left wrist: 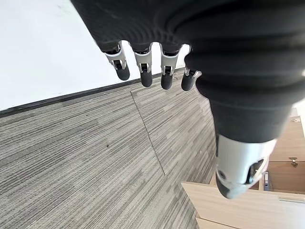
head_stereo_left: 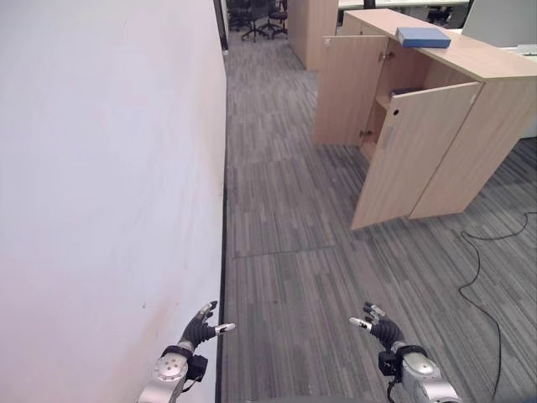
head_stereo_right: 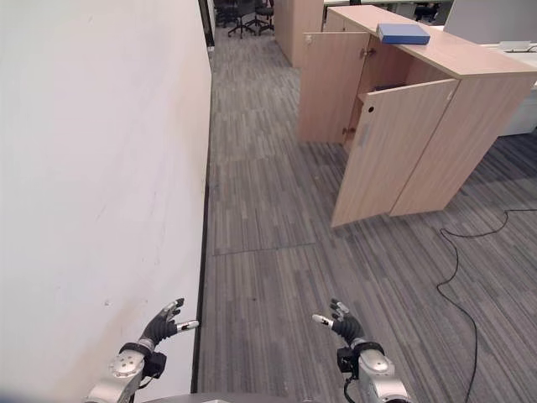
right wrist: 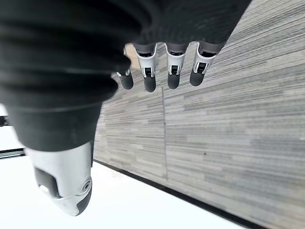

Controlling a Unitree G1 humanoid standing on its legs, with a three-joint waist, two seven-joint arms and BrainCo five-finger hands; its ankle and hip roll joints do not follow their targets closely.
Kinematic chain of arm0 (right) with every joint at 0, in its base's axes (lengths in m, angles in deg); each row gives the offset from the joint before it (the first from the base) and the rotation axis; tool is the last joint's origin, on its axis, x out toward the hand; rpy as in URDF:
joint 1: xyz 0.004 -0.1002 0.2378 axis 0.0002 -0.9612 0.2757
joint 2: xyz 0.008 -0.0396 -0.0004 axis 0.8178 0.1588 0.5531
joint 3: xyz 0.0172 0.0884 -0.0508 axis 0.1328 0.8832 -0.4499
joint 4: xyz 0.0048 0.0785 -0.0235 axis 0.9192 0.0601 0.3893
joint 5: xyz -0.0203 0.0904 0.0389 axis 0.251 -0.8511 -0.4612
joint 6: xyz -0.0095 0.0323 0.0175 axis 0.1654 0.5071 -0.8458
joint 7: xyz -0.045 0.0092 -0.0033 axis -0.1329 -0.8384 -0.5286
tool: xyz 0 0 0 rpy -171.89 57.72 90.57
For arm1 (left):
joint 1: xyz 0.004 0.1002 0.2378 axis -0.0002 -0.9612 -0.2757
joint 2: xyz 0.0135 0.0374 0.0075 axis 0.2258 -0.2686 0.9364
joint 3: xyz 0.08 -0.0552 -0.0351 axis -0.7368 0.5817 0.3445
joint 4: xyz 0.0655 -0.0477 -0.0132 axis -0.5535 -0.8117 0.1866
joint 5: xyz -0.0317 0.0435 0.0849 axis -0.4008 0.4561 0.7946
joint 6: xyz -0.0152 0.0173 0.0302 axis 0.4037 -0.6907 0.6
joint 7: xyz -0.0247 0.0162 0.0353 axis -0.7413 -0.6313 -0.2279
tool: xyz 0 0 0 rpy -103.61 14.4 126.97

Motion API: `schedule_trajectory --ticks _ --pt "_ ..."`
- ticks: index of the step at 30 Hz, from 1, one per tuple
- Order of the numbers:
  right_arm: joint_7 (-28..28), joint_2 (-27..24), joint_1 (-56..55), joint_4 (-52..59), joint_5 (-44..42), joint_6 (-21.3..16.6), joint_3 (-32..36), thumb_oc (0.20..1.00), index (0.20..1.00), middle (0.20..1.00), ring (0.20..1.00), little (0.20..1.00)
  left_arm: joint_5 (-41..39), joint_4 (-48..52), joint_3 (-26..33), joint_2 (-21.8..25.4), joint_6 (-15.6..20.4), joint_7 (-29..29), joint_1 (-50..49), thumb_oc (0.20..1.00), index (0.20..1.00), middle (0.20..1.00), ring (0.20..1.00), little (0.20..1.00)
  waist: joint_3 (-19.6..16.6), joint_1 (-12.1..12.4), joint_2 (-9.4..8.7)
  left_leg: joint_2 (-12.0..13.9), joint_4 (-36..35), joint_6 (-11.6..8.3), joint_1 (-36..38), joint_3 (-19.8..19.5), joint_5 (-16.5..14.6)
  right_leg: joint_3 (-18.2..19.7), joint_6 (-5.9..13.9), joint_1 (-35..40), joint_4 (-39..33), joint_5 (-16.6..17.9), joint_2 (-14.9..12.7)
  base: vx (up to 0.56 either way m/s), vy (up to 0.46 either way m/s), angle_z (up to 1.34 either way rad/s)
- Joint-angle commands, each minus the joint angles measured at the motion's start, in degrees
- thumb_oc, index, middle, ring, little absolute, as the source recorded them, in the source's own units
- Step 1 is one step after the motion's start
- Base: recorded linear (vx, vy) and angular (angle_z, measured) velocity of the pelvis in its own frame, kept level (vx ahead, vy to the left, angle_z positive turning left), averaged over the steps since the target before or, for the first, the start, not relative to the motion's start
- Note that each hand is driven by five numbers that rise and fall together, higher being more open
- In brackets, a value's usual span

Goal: Put the empty folder in the office cabinet

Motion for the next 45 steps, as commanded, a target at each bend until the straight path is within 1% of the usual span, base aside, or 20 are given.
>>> schedule_trajectory --ticks 1,14,21,24,26,28,29,30,31,32,33,34,36,37,38,39,41,42,43,45 --pt "0.75 0.63 1.99 1.65 -1.36 -1.54 -0.84 1.000 1.000 1.000 1.000 1.000 -1.43 1.59 2.21 0.95 1.99 -0.21 2.20 1.000 1.000 1.000 1.000 1.000 -0.06 0.43 -2.62 5.40 -2.28 -5.97 1.08 0.49 0.24 -0.41 8.14 -0.05 -6.37 10.28 -8.45 0.00 -0.017 0.03" --pt "1.20 0.76 1.96 -0.56 -2.33 -0.86 -0.87 1.000 1.000 1.000 1.000 1.000 -2.64 0.68 1.60 0.35 1.47 -0.26 2.65 1.000 1.000 1.000 1.000 1.000 0.35 -0.11 -1.90 6.80 -2.28 -7.10 0.47 -0.11 1.19 -0.36 7.26 0.48 -7.72 9.52 -6.60 0.00 -0.047 0.01" --pt "0.92 -0.42 1.81 -1.09 -1.04 -1.01 -0.43 1.000 1.000 1.000 1.000 1.000 -3.37 -0.12 1.12 0.02 0.88 -0.63 2.82 1.000 1.000 1.000 1.000 1.000 0.95 -0.46 -0.88 9.35 -2.02 -8.41 0.48 -0.56 2.70 -0.01 5.77 0.82 -7.79 7.74 -3.90 0.03 -0.113 0.00" --pt "0.99 -0.76 1.97 -1.32 -1.00 -1.01 -0.58 1.000 1.000 1.000 1.000 1.000 -3.73 -0.11 1.10 -0.02 0.84 -0.65 2.93 1.000 1.000 1.000 1.000 1.000 1.24 -0.43 -0.68 10.19 -1.09 -8.83 0.34 -0.64 2.92 0.04 5.28 0.91 -7.55 7.29 -3.27 0.02 -0.095 -0.01" --pt "0.89 -0.78 2.65 -2.31 -1.31 -1.18 -0.89 1.000 1.000 1.000 1.000 1.000 -4.19 -0.77 0.70 -0.10 0.77 -0.46 3.59 1.000 1.000 1.000 1.000 1.000 2.24 -0.29 -0.64 11.59 2.61 -9.46 -1.78 -0.78 3.13 -0.21 4.44 0.71 -6.92 6.30 -2.41 -0.05 -0.117 -0.01" --pt "0.85 -1.30 3.21 -2.01 -1.61 -1.30 -0.63 1.000 1.000 1.000 1.000 1.000 -4.52 -0.48 0.15 0.16 0.45 -0.58 4.56 1.000 1.000 1.000 1.000 1.000 3.73 -0.46 -1.12 12.86 9.13 -10.46 -5.51 -1.36 3.39 -0.76 3.41 0.67 -5.82 5.31 -1.89 -0.06 -0.167 0.04" --pt "0.71 -1.79 3.54 -2.41 -1.69 -1.35 -0.76 1.000 1.000 1.000 1.000 1.000 -5.44 -0.26 -0.41 0.14 0.40 -0.60 5.18 1.000 1.000 1.000 1.000 1.000 5.00 -0.27 -1.61 13.79 16.43 -10.93 -9.23 -2.13 5.55 -1.17 1.95 1.27 -4.43 3.77 -1.48 -0.01 -0.166 0.03" --pt "0.56 -1.99 3.82 -2.88 -1.83 -1.30 -0.72 1.000 1.000 1.000 1.000 1.000 -5.62 -0.43 -0.78 0.00 0.41 -0.48 5.48 1.000 1.000 1.000 1.000 1.000 5.60 -0.35 -1.65 14.10 19.50 -10.87 -11.17 -2.95 6.77 -1.35 1.38 1.31 -3.47 3.03 -1.28 0.01 -0.111 0.13" --pt "0.56 -1.99 3.87 -2.91 -1.83 -1.32 -0.70 1.000 1.000 1.000 1.000 1.000 -5.63 -0.46 -0.79 0.00 0.42 -0.47 5.54 1.000 1.000 1.000 1.000 1.000 5.60 -0.46 -1.59 14.18 19.81 -10.90 -11.47 -3.17 6.67 -1.48 1.34 1.22 -3.35 2.94 -1.23 0.03 -0.046 0.31" --pt "0.46 -2.27 4.14 -2.88 -1.94 -1.14 -0.69 1.000 1.000 1.000 1.000 1.000 -5.97 -0.55 -1.12 -0.04 0.43 -0.42 5.82 1.000 1.000 1.000 1.000 1.000 6.10 -0.33 -1.59 14.48 20.60 -10.57 -12.95 -3.39 7.80 -1.53 1.06 1.38 -2.50 2.14 -1.13 0.06 -0.025 0.22" --pt "0.44 -2.45 4.31 -2.81 -2.16 -1.03 -0.60 1.000 1.000 1.000 1.000 1.000 -6.04 -0.83 -1.29 -0.15 0.44 -0.35 6.20 1.000 1.000 1.000 1.000 1.000 6.42 -0.14 -1.65 14.78 20.48 -10.22 -14.89 -3.46 8.21 -1.52 0.95 1.55 -1.80 1.26 -1.09 0.20 -0.016 0.19" --pt "0.35 -2.46 4.47 -2.73 -2.57 -1.00 -0.37 1.000 1.000 1.000 1.000 1.000 -6.08 -0.72 -1.47 0.05 0.33 -0.36 6.46 1.000 1.000 1.000 1.000 1.000 6.50 0.53 -1.96 15.16 17.26 -9.45 -17.78 -3.62 7.68 -1.13 1.14 1.78 -0.65 -0.04 -1.01 0.26 0.014 0.18" --pt "0.11 -2.42 4.79 -2.61 -2.90 -1.17 -0.33 1.000 1.000 1.000 1.000 1.000 -5.77 -1.12 -1.79 0.27 0.11 -0.20 6.95 1.000 1.000 1.000 1.000 1.000 6.81 1.39 -1.70 15.49 13.39 -9.52 -19.65 -4.24 10.75 -0.68 1.33 2.52 0.03 -1.36 -0.16 0.22 0.032 0.24" --pt "0.11 -2.42 4.81 -2.63 -2.91 -1.18 -0.30 1.000 1.000 1.000 1.000 1.000 -5.77 -1.15 -1.81 0.27 0.12 -0.19 7.00 1.000 1.000 1.000 1.000 1.000 6.84 1.40 -1.75 15.43 13.18 -9.56 -19.53 -4.23 10.89 -0.70 1.31 2.51 0.12 -1.45 -0.21 0.17 0.033 -0.03" --pt "-0.07 -2.42 5.23 -3.19 -3.19 -1.24 -0.42 1.000 1.000 1.000 1.000 1.000 -5.69 -1.57 -1.93 0.33 0.03 0.04 7.55 1.000 1.000 1.000 1.000 1.000 7.18 1.93 -1.55 15.70 10.22 -9.67 -21.10 -4.16 12.43 -0.39 1.48 3.23 0.31 -2.38 0.15 0.29 0.072 -0.04" --pt "-0.52 -2.21 6.70 -4.38 -3.57 -1.19 -1.00 1.000 1.000 1.000 1.000 1.000 -5.60 -2.55 -1.91 0.41 -0.05 0.72 8.50 1.000 1.000 1.000 1.000 1.000 7.69 3.14 -1.46 16.25 5.12 -9.54 -23.93 -4.39 13.06 0.60 1.88 4.55 0.66 -3.75 0.85 0.39 0.102 -0.06" --pt "-0.86 -1.93 7.81 -5.19 -4.12 -1.25 -1.25 1.000 1.000 1.000 1.000 1.000 -5.72 -3.01 -1.67 0.64 0.04 1.02 8.88 1.000 1.000 1.000 1.000 1.000 8.03 4.04 -1.90 16.97 1.43 -9.57 -25.75 -3.55 13.69 1.84 2.41 5.91 1.23 -5.38 0.94 0.32 0.090 0.00" --pt "-0.85 -1.90 7.87 -5.23 -4.14 -1.26 -1.27 1.000 1.000 1.000 1.000 1.000 -5.72 -3.05 -1.65 0.66 0.06 1.02 8.91 1.000 1.000 1.000 1.000 1.000 8.06 4.09 -2.04 16.87 1.26 -9.58 -25.58 -3.39 13.74 1.90 2.43 5.87 1.36 -5.51 0.79 0.23 0.062 -0.13" --pt "-0.87 -1.69 8.14 -5.35 -4.20 -1.28 -1.45 1.000 1.000 1.000 1.000 1.000 -5.63 -3.21 -1.46 0.79 0.01 1.05 8.84 1.000 1.000 1.000 1.000 1.000 7.88 4.44 -2.08 17.50 0.34 -9.52 -26.35 -2.61 14.09 2.36 2.71 6.70 1.17 -6.21 1.00 0.22 0.064 -0.30" --pt "-0.80 -1.38 8.58 -6.07 -4.32 -1.28 -1.70 1.000 1.000 1.000 1.000 1.000 -5.38 -3.67 -0.88 1.21 0.01 0.97 8.33 1.000 1.000 1.000 1.000 1.000 7.08 5.69 -2.27 18.04 -0.06 -9.43 -27.15 -1.27 14.30 3.75 2.96 8.60 0.57 -7.45 1.40 0.44 0.153 -0.43"
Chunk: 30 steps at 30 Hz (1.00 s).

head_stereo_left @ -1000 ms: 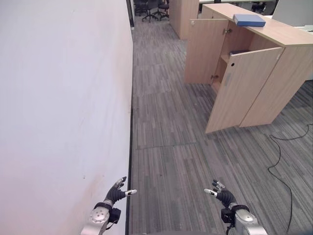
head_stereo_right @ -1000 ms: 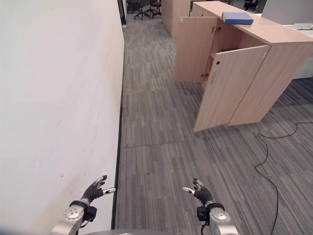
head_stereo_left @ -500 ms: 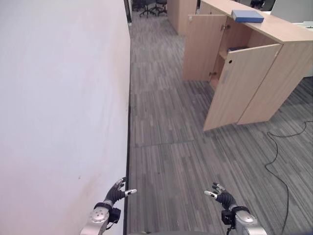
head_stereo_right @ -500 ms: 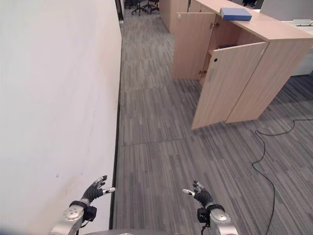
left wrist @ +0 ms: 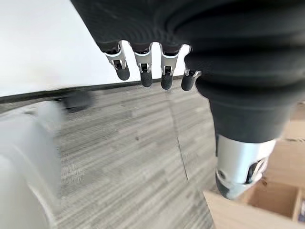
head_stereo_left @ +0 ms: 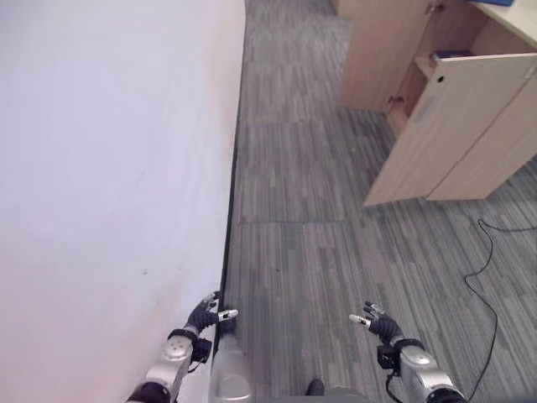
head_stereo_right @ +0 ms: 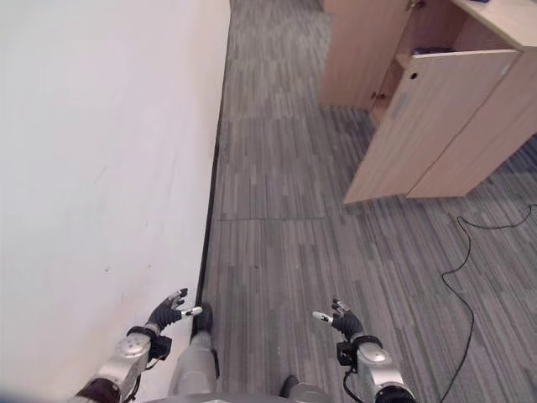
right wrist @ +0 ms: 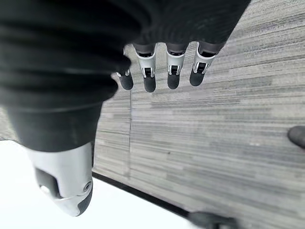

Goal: Put the empty folder in the office cabinet

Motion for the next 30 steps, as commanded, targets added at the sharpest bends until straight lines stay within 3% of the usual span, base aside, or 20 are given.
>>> schedule_trajectory --ticks 1,4,7,8,9,10,11,12,13,15,17,18,19,20,22,23,25,26,29,30 --pt "0.01 -1.40 1.15 2.02 -3.34 -2.08 -2.04 1.000 1.000 1.000 1.000 1.000 -0.81 4.24 2.56 1.78 2.32 0.55 -2.09 1.000 1.000 1.000 1.000 1.000 -4.60 2.27 -0.42 2.38 0.86 2.01 -3.47 0.19 7.10 4.43 6.55 5.13 4.57 -8.17 -0.03 0.42 0.158 -0.66" --pt "0.03 -0.65 1.40 1.82 -3.00 -2.01 -2.29 1.000 1.000 1.000 1.000 1.000 -0.97 3.52 3.15 2.23 2.36 0.55 -2.61 1.000 1.000 1.000 1.000 1.000 -5.47 3.52 -1.33 1.97 2.92 1.87 -4.58 -1.14 8.27 5.74 6.87 5.73 4.84 -9.17 -0.74 0.36 0.183 -0.78" --pt "0.31 1.19 1.60 1.02 -3.13 -1.87 -2.52 1.000 1.000 1.000 1.000 1.000 -0.37 2.67 3.53 3.54 2.38 0.51 -2.81 1.000 1.000 1.000 1.000 1.000 -6.80 5.16 -3.27 -0.17 7.24 2.98 -5.54 -2.41 8.37 7.04 8.64 5.06 6.65 -7.73 -2.38 0.36 0.231 -0.07" --pt "0.43 1.84 1.83 0.50 -3.02 -1.86 -2.50 1.000 1.000 1.000 1.000 1.000 -0.05 2.30 3.54 3.91 2.28 0.47 -2.81 1.000 1.000 1.000 1.000 1.000 -7.14 5.35 -4.00 -1.22 8.26 3.75 -5.52 -2.02 7.78 7.04 9.81 4.07 9.06 -5.47 -3.30 0.44 0.376 0.04" --pt "0.72 2.50 2.46 0.08 -2.83 -1.60 -2.53 1.000 1.000 1.000 1.000 1.000 0.26 2.26 3.62 4.59 2.21 0.17 -3.22 1.000 1.000 1.000 1.000 1.000 -7.73 5.22 -5.30 -3.74 9.47 5.77 -4.80 -0.58 5.18 7.37 12.38 0.82 15.79 0.35 -5.27 0.31 0.296 0.14" --pt "0.72 2.48 2.47 0.07 -2.83 -1.60 -2.52 1.000 1.000 1.000 1.000 1.000 0.26 2.26 3.61 4.58 2.20 0.16 -3.21 1.000 1.000 1.000 1.000 1.000 -7.90 5.37 -5.15 -3.50 9.46 5.78 -4.94 -0.52 5.23 7.55 12.36 0.63 15.65 0.58 -5.09 0.29 0.288 0.21" --pt "0.78 2.70 2.70 -0.06 -2.93 -1.58 -2.47 1.000 1.000 1.000 1.000 1.000 0.21 2.66 3.72 4.94 2.20 -0.01 -3.49 1.000 1.000 1.000 1.000 1.000 -7.87 5.20 -5.36 -4.31 9.98 6.73 -4.56 -0.19 3.85 8.03 13.75 -1.95 20.09 4.93 -5.64 0.23 0.241 0.19" --pt "0.88 2.99 3.73 -0.01 -2.71 -1.60 -2.17 1.000 1.000 1.000 1.000 1.000 -0.44 4.08 3.75 5.49 2.36 -0.28 -3.93 1.000 1.000 1.000 1.000 1.000 -6.90 4.93 -4.36 -4.93 11.14 8.66 -2.92 0.43 0.74 6.55 15.43 -6.98 29.83 12.59 -6.78 0.29 0.327 0.09" --pt "0.73 3.07 4.28 0.15 -2.51 -1.68 -1.94 1.000 1.000 1.000 1.000 1.000 -0.60 4.86 3.59 5.55 2.42 -0.33 -4.21 1.000 1.000 1.000 1.000 1.000 -6.45 4.88 -2.68 -4.30 11.08 9.54 -1.88 0.56 -0.15 5.26 15.43 -9.34 34.11 15.62 -6.61 0.20 0.237 -0.02" --pt "0.68 3.12 4.71 0.32 -2.28 -1.53 -1.96 1.000 1.000 1.000 1.000 1.000 -0.01 5.05 3.45 5.96 2.15 -0.24 -4.28 1.000 1.000 1.000 1.000 1.000 -5.70 4.93 -1.40 -4.04 10.90 10.52 -0.73 1.10 -0.97 4.26 15.43 -11.76 38.14 16.84 -6.39 0.13 0.156 0.20" --pt "0.46 3.53 5.00 -0.18 -2.02 -1.55 -1.37 1.000 1.000 1.000 1.000 1.000 -0.22 5.35 3.69 5.66 2.18 -0.20 -4.16 1.000 1.000 1.000 1.000 1.000 -4.63 3.57 -0.15 -5.76 9.18 11.46 3.41 1.31 -2.64 2.60 15.43 -16.31 41.13 16.30 -8.15 0.28 0.238 0.23" --pt "0.38 3.56 4.62 -0.17 -2.07 -1.50 -1.02 1.000 1.000 1.000 1.000 1.000 -0.30 5.09 3.97 5.43 2.26 -0.18 -4.17 1.000 1.000 1.000 1.000 1.000 -4.17 2.71 0.03 -7.20 8.44 11.49 5.85 1.42 -3.85 0.90 15.43 -17.93 39.97 14.65 -9.65 0.58 0.202 -0.46" --pt "0.37 3.16 3.56 0.72 -2.18 -1.62 -0.41 1.000 1.000 1.000 1.000 1.000 -0.70 5.25 4.52 5.19 2.32 -0.37 -4.66 1.000 1.000 1.000 1.000 1.000 -3.56 1.31 -0.14 -9.06 8.12 10.78 9.30 2.08 -6.67 -3.73 14.31 -18.92 30.61 10.69 -13.40 0.49 0.125 -0.59" --pt "0.36 3.15 3.55 0.74 -2.18 -1.61 -0.41 1.000 1.000 1.000 1.000 1.000 -0.70 5.26 4.53 5.19 2.31 -0.37 -4.67 1.000 1.000 1.000 1.000 1.000 -3.58 1.20 -0.02 -8.95 8.08 10.76 9.25 1.95 -6.56 -3.93 14.26 -18.76 30.32 10.87 -13.24 0.45 0.041 -0.74" --pt "0.05 2.61 2.93 0.16 -2.41 -1.75 0.19 1.000 1.000 1.000 1.000 1.000 -0.71 5.38 4.47 5.02 2.41 -0.42 -4.88 1.000 1.000 1.000 1.000 1.000 -2.69 0.19 -0.20 -9.87 8.31 9.73 12.16 2.10 -8.90 -7.18 12.63 -19.89 21.23 9.18 -15.18 0.46 -0.084 -0.26" --pt "-0.42 2.66 2.38 -1.34 -3.43 -1.51 1.65 1.000 1.000 1.000 1.000 1.000 -0.34 5.29 4.56 4.70 2.41 -0.37 -4.48 1.000 1.000 1.000 1.000 1.000 -2.58 -1.37 -0.44 -10.39 7.48 7.77 15.66 1.60 -11.33 -7.87 13.64 -22.53 10.30 11.22 -16.78 0.48 -0.131 0.20" --pt "-0.37 2.77 2.22 -2.00 -3.89 -1.46 2.26 1.000 1.000 1.000 1.000 1.000 -0.11 5.10 4.69 4.53 2.62 -0.38 -4.12 1.000 1.000 1.000 1.000 1.000 -2.42 -1.91 0.05 -9.57 7.05 6.75 16.97 2.45 -11.65 -9.70 14.07 -22.20 4.18 14.30 -17.23 0.36 -0.140 0.12" --pt "-0.43 2.91 2.06 -2.17 -4.01 -1.29 2.93 1.000 1.000 1.000 1.000 1.000 0.34 5.15 4.78 4.53 2.69 -0.24 -3.85 1.000 1.000 1.000 1.000 1.000 -2.48 -2.67 0.30 -8.89 6.59 5.83 18.29 2.88 -12.21 -10.80 14.84 -23.66 1.04 16.50 -19.15 0.48 -0.164 0.19" --pt "-0.05 2.85 0.90 -3.33 -3.65 -0.57 4.18 1.000 1.000 1.000 1.000 1.000 1.84 4.88 4.63 4.00 2.84 -0.55 -3.50 1.000 1.000 1.000 1.000 1.000 -3.22 -4.37 1.17 -7.93 5.80 4.42 23.03 4.06 -15.46 -10.87 15.43 -25.16 -0.69 18.44 -21.06 0.54 -0.134 0.10" --pt "0.28 2.45 -0.09 -3.46 -3.57 -0.37 4.65 1.000 1.000 1.000 1.000 1.000 2.30 5.05 4.23 3.96 2.80 -0.85 -3.41 1.000 1.000 1.000 1.000 1.000 -3.69 -5.20 0.11 -9.16 5.80 4.47 23.69 4.30 -15.88 -10.95 15.43 -24.78 -0.91 19.70 -21.74 0.49 -0.100 -0.38"
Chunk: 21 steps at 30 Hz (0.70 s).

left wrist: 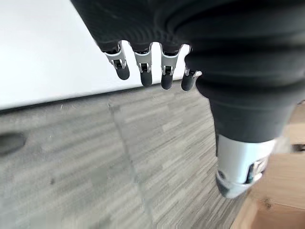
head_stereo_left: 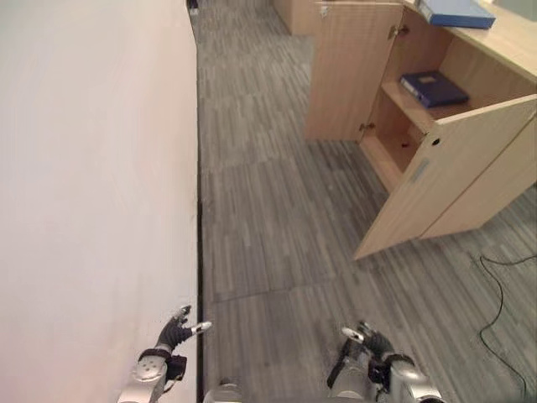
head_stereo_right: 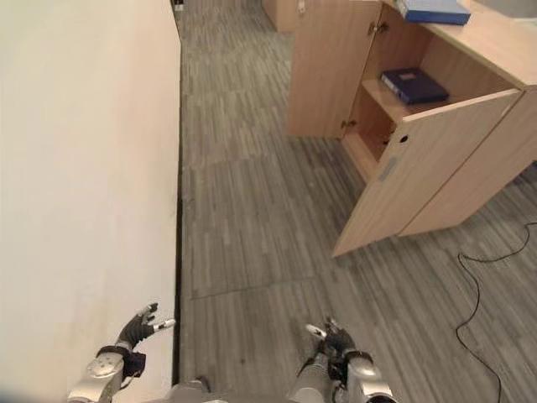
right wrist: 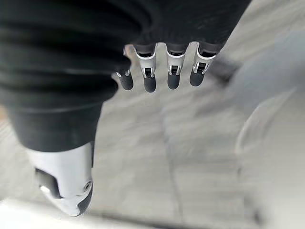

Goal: Put the empty folder in the office cabinet

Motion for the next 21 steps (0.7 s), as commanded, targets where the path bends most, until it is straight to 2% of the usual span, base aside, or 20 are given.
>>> schedule_trajectory --ticks 1,2,3,4,5,6,7,8,9,10,11,12,13,14,15,16,17,19,20,21 --pt "0.72 -0.12 -0.01 3.73 -2.18 -1.05 2.16 1.000 1.000 1.000 1.000 1.000 1.79 3.27 0.01 2.89 2.75 -0.86 4.47 1.000 1.000 1.000 1.000 1.000 1.16 -1.59 -3.25 -5.01 6.65 0.88 -0.19 0.02 -7.59 2.16 4.88 4.74 -12.50 10.22 -6.13 0.46 -0.110 -0.20" --pt "0.78 -0.32 -0.21 3.76 -2.20 -1.10 2.19 1.000 1.000 1.000 1.000 1.000 1.81 3.42 -0.07 2.73 2.70 -0.87 4.27 1.000 1.000 1.000 1.000 1.000 1.33 -1.78 -3.19 -5.00 6.85 0.81 -0.28 0.43 -7.19 1.31 4.88 4.92 -12.45 10.77 -6.39 0.68 -0.178 0.14" --pt "0.62 -0.79 -1.13 2.88 -2.88 -1.10 3.40 1.000 1.000 1.000 1.000 1.000 1.59 2.84 -0.73 2.06 2.52 -0.74 4.59 1.000 1.000 1.000 1.000 1.000 0.48 -3.86 -2.24 -3.47 7.62 -0.30 1.57 -0.26 -8.15 2.43 4.62 5.02 -11.27 10.59 -5.37 0.42 -0.168 0.15" --pt "0.77 -1.14 -1.38 2.12 -3.42 -1.03 3.80 1.000 1.000 1.000 1.000 1.000 1.08 2.98 -0.90 1.73 2.75 -0.80 4.53 1.000 1.000 1.000 1.000 1.000 0.18 -4.60 -1.41 -2.28 8.94 -1.11 1.41 -0.77 -7.11 2.98 4.18 5.23 -10.96 9.96 -3.98 0.58 -0.242 0.16" --pt "0.70 -1.73 -1.28 1.07 -4.03 -1.19 4.04 1.000 1.000 1.000 1.000 1.000 0.57 2.87 -1.01 1.44 2.84 -0.78 4.58 1.000 1.000 1.000 1.000 1.000 -0.05 -5.18 -0.55 -0.81 12.11 -2.15 0.42 -1.42 -4.47 3.39 3.33 5.71 -11.22 9.12 -2.22 0.23 -0.126 0.04" --pt "0.73 -1.78 -1.25 1.02 -4.05 -1.22 4.03 1.000 1.000 1.000 1.000 1.000 0.56 2.85 -1.01 1.40 2.85 -0.78 4.59 1.000 1.000 1.000 1.000 1.000 -0.15 -5.31 -0.41 -0.63 12.27 -2.24 0.20 -1.57 -4.53 3.20 3.28 5.71 -11.27 9.09 -2.09 0.26 -0.272 0.03" --pt "0.11 -2.23 -0.85 -0.33 -5.68 -1.56 4.90 1.000 1.000 1.000 1.000 1.000 -0.75 2.82 -1.55 1.18 2.41 -0.98 4.96 1.000 1.000 1.000 1.000 1.000 0.53 -5.71 0.25 2.19 23.60 -3.96 -4.93 -2.73 4.02 3.43 0.22 7.58 -11.52 5.93 1.01 0.13 -0.200 -0.03" --pt "0.12 -2.23 -0.81 -0.36 -5.69 -1.57 4.92 1.000 1.000 1.000 1.000 1.000 -0.77 2.80 -1.56 1.18 2.41 -0.99 5.02 1.000 1.000 1.000 1.000 1.000 0.36 -5.95 0.42 2.46 24.07 -4.09 -5.54 -3.15 3.89 3.07 0.09 7.49 -11.54 5.86 1.17 0.21 -0.314 0.08" --pt "-0.19 -2.53 -0.55 -0.58 -6.70 -1.83 5.22 1.000 1.000 1.000 1.000 1.000 -1.35 2.81 -1.77 1.10 2.41 -1.16 5.45 1.000 1.000 1.000 1.000 1.000 0.94 -6.05 -0.06 3.03 29.80 -4.50 -8.12 -3.48 8.19 2.49 -1.62 8.80 -11.79 4.49 1.97 0.20 -0.224 0.08" --pt "-0.29 -2.76 -0.29 -0.52 -7.10 -1.91 5.15 1.000 1.000 1.000 1.000 1.000 -1.63 2.94 -1.95 1.06 2.42 -1.14 5.42 1.000 1.000 1.000 1.000 1.000 1.51 -5.85 -0.35 3.22 35.09 -4.70 -9.38 -3.64 9.27 2.59 -2.83 10.00 -11.97 3.26 2.87 0.29 -0.294 -0.11" --pt "-0.31 -2.97 0.19 -0.51 -7.52 -1.75 4.95 1.000 1.000 1.000 1.000 1.000 -1.87 2.90 -2.19 1.00 2.41 -0.85 5.71 1.000 1.000 1.000 1.000 1.000 2.07 -5.91 -1.40 3.23 40.01 -4.65 -11.34 -3.23 10.56 2.73 -4.12 11.12 -12.17 1.86 3.31 0.31 -0.250 -0.51" --pt "-0.36 -3.14 0.32 -0.77 -7.65 -1.65 4.91 1.000 1.000 1.000 1.000 1.000 -1.78 2.63 -2.22 0.93 2.44 -0.58 5.97 1.000 1.000 1.000 1.000 1.000 2.41 -5.84 -1.88 4.28 42.24 -4.39 -12.21 -2.11 10.87 3.12 -4.73 12.08 -12.35 0.80 3.91 0.40 -0.212 -1.14" --pt "-0.32 -3.64 0.72 -1.21 -7.53 -1.34 4.68 1.000 1.000 1.000 1.000 1.000 -2.08 2.39 -2.26 0.36 2.31 -0.55 6.27 1.000 1.000 1.000 1.000 1.000 2.74 -5.56 -1.58 7.23 42.16 -3.98 -13.65 0.81 10.91 4.27 -5.21 13.94 -12.56 -1.37 5.72 0.31 -0.134 -1.27" --pt "-0.32 -3.66 0.72 -1.21 -7.53 -1.33 4.69 1.000 1.000 1.000 1.000 1.000 -2.08 2.38 -2.27 0.34 2.32 -0.55 6.28 1.000 1.000 1.000 1.000 1.000 2.79 -5.41 -1.54 7.30 42.17 -3.99 -13.52 0.97 10.86 4.42 -5.22 13.92 -12.52 -1.38 5.77 0.34 -0.057 -1.22" --pt "-0.32 -3.75 0.70 -1.25 -7.71 -1.40 4.73 1.000 1.000 1.000 1.000 1.000 -2.16 2.34 -2.27 0.01 2.31 -0.59 6.16 1.000 1.000 1.000 1.000 1.000 2.71 -5.19 -1.39 8.64 40.36 -3.82 -14.76 1.82 10.98 5.46 -5.16 14.90 -12.50 -2.47 6.43 0.35 0.061 -0.76" --pt "-0.35 -4.03 0.41 -1.49 -7.61 -1.53 4.95 1.000 1.000 1.000 1.000 1.000 -1.83 2.19 -2.27 -0.38 2.38 -0.71 5.81 1.000 1.000 1.000 1.000 1.000 2.44 -4.79 -0.86 10.15 34.30 -3.36 -15.73 2.69 11.67 6.99 -4.91 16.69 -12.62 -3.85 7.55 0.35 0.060 -0.54" --pt "-0.35 -4.03 0.41 -1.49 -7.61 -1.53 4.96 1.000 1.000 1.000 1.000 1.000 -1.83 2.19 -2.27 -0.39 2.38 -0.71 5.81 1.000 1.000 1.000 1.000 1.000 2.47 -4.76 -0.87 10.14 34.28 -3.36 -15.67 2.73 11.67 7.02 -4.91 16.71 -12.62 -3.84 7.55 0.38 0.109 -0.43" --pt "-0.30 -4.21 0.20 -1.64 -7.41 -1.52 5.00 1.000 1.000 1.000 1.000 1.000 -1.46 1.88 -2.53 -0.64 2.15 -0.66 5.27 1.000 1.000 1.000 1.000 1.000 2.37 -3.98 -0.26 10.34 24.52 -2.85 -16.47 2.25 12.07 8.92 -4.10 18.53 -12.31 -4.91 8.10 0.42 0.189 -0.49" --pt "-0.27 -4.26 -0.05 -1.67 -7.22 -1.65 4.67 1.000 1.000 1.000 1.000 1.000 -1.33 1.09 -2.55 -0.81 2.17 -0.32 4.99 1.000 1.000 1.000 1.000 1.000 2.30 -3.01 0.58 9.87 14.30 -3.06 -17.32 -0.20 12.81 10.90 -3.08 20.35 -11.97 -6.57 8.49 0.58 0.274 -0.76" --pt "-0.39 -4.21 -0.01 -2.29 -7.44 -1.70 4.69 1.000 1.000 1.000 1.000 1.000 -1.39 0.61 -2.59 -1.06 2.16 -0.01 4.95 1.000 1.000 1.000 1.000 1.000 2.41 -2.37 1.00 9.49 9.84 -3.49 -17.49 -2.30 14.47 12.24 -2.64 21.63 -11.53 -7.58 8.76 0.45 0.207 -0.87"
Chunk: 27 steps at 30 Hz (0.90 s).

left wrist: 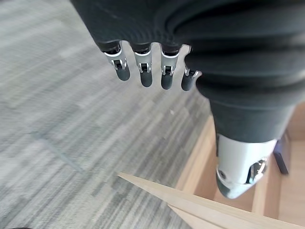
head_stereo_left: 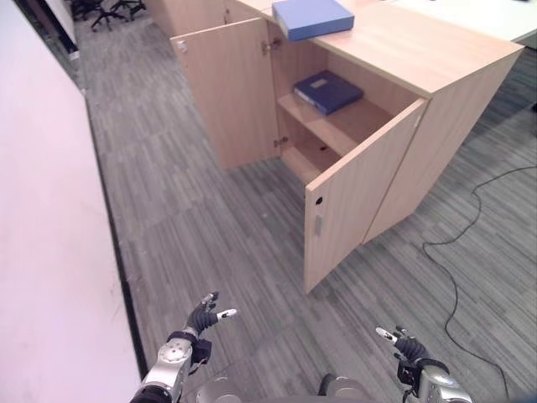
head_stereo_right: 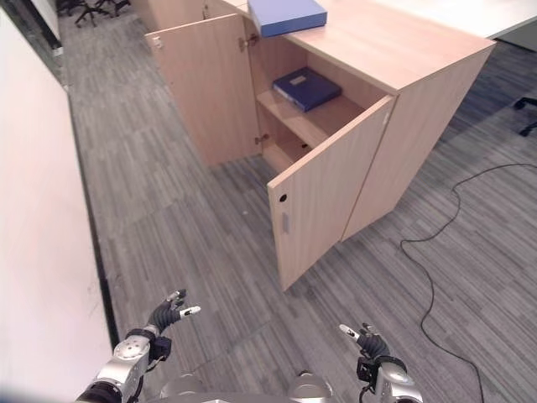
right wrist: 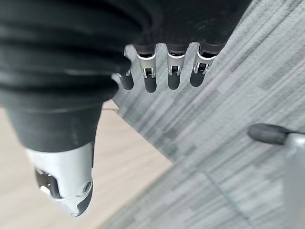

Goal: Put the empty folder in the office cabinet

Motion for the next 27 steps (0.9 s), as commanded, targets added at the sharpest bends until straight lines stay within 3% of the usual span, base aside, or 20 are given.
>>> schedule_trajectory --ticks 1,2,6,8,9,11,15,16,19,21,23,24,25,26,27 --pt "0.18 -1.54 1.04 -1.68 -2.86 -1.94 1.32 1.000 1.000 1.000 1.000 1.000 -1.05 2.92 -1.60 1.46 1.19 1.08 -1.13 1.000 1.000 1.000 1.000 1.000 1.61 2.40 3.45 1.15 -8.95 -1.34 4.50 -3.32 1.17 5.64 7.50 -0.93 -2.81 0.80 -1.87 0.44 0.172 -1.07" --pt "0.03 -1.27 1.16 -2.38 -3.78 -2.18 1.56 1.000 1.000 1.000 1.000 1.000 -1.47 1.95 -1.86 0.99 1.27 1.38 -1.07 1.000 1.000 1.000 1.000 1.000 1.92 3.38 4.16 1.39 -14.36 -1.87 3.26 -7.24 3.85 7.74 7.72 0.65 -1.00 -1.36 -1.44 0.28 0.104 -0.97" --pt "-0.15 -0.68 1.30 -3.36 -4.61 -2.16 1.56 1.000 1.000 1.000 1.000 1.000 -2.12 0.22 -1.60 0.87 1.37 2.07 -1.07 1.000 1.000 1.000 1.000 1.000 2.75 4.27 4.16 1.93 -18.20 -2.35 1.87 -11.36 4.85 12.07 7.80 2.26 2.93 -5.32 -0.90 0.41 0.143 -0.62" --pt "0.07 -0.26 1.25 -4.14 -4.51 -1.94 1.27 1.000 1.000 1.000 1.000 1.000 -2.47 -0.80 -1.17 0.75 1.49 2.33 -1.52 1.000 1.000 1.000 1.000 1.000 2.57 4.65 4.24 2.91 -18.66 -2.91 0.80 -15.91 5.13 15.92 7.88 2.26 5.58 -7.20 -0.34 0.30 0.165 -0.84" --pt "0.08 -0.24 1.24 -4.16 -4.51 -1.95 1.24 1.000 1.000 1.000 1.000 1.000 -2.47 -0.86 -1.16 0.77 1.54 2.33 -1.53 1.000 1.000 1.000 1.000 1.000 2.61 4.78 4.08 2.85 -18.59 -2.97 0.98 -15.71 4.97 16.11 7.85 2.04 6.20 -7.67 -0.49 0.37 0.262 -1.10" --pt "0.57 -0.07 0.55 -5.40 -5.49 -1.61 2.18 1.000 1.000 1.000 1.000 1.000 -2.66 -1.67 -0.72 0.97 1.69 2.39 -2.16 1.000 1.000 1.000 1.000 1.000 2.07 4.34 4.31 5.28 -18.87 -4.02 0.60 -21.30 5.77 22.57 8.71 -0.03 12.16 -11.40 -0.79 0.44 0.466 -0.56" --pt "0.84 -0.07 0.05 -6.31 -6.02 -1.46 3.12 1.000 1.000 1.000 1.000 1.000 -2.50 -2.41 -0.93 1.16 1.80 2.20 -1.84 1.000 1.000 1.000 1.000 1.000 1.59 3.81 4.12 5.40 -18.65 -4.38 0.78 -22.30 5.70 24.57 9.63 -0.77 13.75 -12.83 -1.77 0.18 0.322 -0.90" --pt "1.43 0.54 -1.20 -6.93 -6.80 -0.92 5.33 1.000 1.000 1.000 1.000 1.000 -1.86 -2.67 -1.69 1.54 2.01 1.84 -1.02 1.000 1.000 1.000 1.000 1.000 -0.01 2.58 4.31 4.85 -17.46 -4.29 0.81 -21.52 4.78 26.53 11.95 -0.79 12.78 -11.07 -4.01 0.22 0.632 -0.14" --pt "1.69 0.96 -2.03 -7.64 -6.28 -0.73 6.50 1.000 1.000 1.000 1.000 1.000 -1.27 -1.86 -2.49 1.97 2.21 1.51 -0.89 1.000 1.000 1.000 1.000 1.000 -1.19 1.85 3.23 3.24 -16.28 -3.96 1.35 -20.78 2.48 27.65 14.30 -1.03 11.62 -7.54 -6.70 0.15 0.409 -0.18" --pt "1.97 1.66 -2.76 -8.51 -6.57 -0.47 7.78 1.000 1.000 1.000 1.000 1.000 -0.92 -0.39 -3.92 2.89 2.24 0.85 0.10 1.000 1.000 1.000 1.000 1.000 -1.98 1.55 1.86 1.40 -15.66 -3.26 2.31 -17.96 0.41 28.04 15.04 -0.78 10.43 -1.49 -9.06 0.13 0.365 -0.39" --pt "1.79 2.15 -2.63 -8.35 -7.46 -0.25 8.75 1.000 1.000 1.000 1.000 1.000 -1.10 1.08 -4.69 3.54 2.19 0.72 1.15 1.000 1.000 1.000 1.000 1.000 -2.19 0.63 1.21 -0.73 -16.07 -1.83 3.93 -13.80 -1.23 27.36 15.04 -3.76 12.90 8.85 -11.82 0.07 0.552 -0.10" --pt "1.22 2.57 -1.40 -7.82 -7.87 -0.25 8.64 1.000 1.000 1.000 1.000 1.000 -1.72 3.61 -5.24 4.25 1.90 0.65 1.02 1.000 1.000 1.000 1.000 1.000 -1.35 1.59 1.21 -3.43 -17.05 0.58 6.50 -8.46 -2.76 18.24 15.04 -7.51 19.23 13.50 -17.32 0.01 0.579 -0.42" --pt "1.21 2.58 -1.37 -7.81 -7.87 -0.24 8.65 1.000 1.000 1.000 1.000 1.000 -1.73 3.64 -5.23 4.28 1.87 0.65 1.04 1.000 1.000 1.000 1.000 1.000 -1.50 1.61 1.24 -3.44 -16.97 0.68 6.19 -8.47 -2.65 18.25 15.04 -7.70 18.99 13.82 -17.29 0.05 0.838 -0.93" --pt "0.93 3.63 -0.52 -7.27 -7.58 -0.16 7.64 1.000 1.000 1.000 1.000 1.000 -1.97 5.10 -5.32 4.60 1.40 0.08 0.51 1.000 1.000 1.000 1.000 1.000 -1.17 2.43 1.63 -6.36 -18.25 2.91 8.97 -3.85 -4.22 7.10 14.44 -8.49 23.29 13.78 -19.94 0.03 0.445 -1.02" --pt "0.91 3.65 -0.50 -7.26 -7.57 -0.15 7.64 1.000 1.000 1.000 1.000 1.000 -1.97 5.13 -5.30 4.63 1.37 0.07 0.52 1.000 1.000 1.000 1.000 1.000 -1.26 2.38 1.64 -6.40 -18.29 3.01 8.80 -3.90 -4.08 7.00 14.44 -8.48 22.99 14.08 -19.91 0.08 0.657 -0.84"
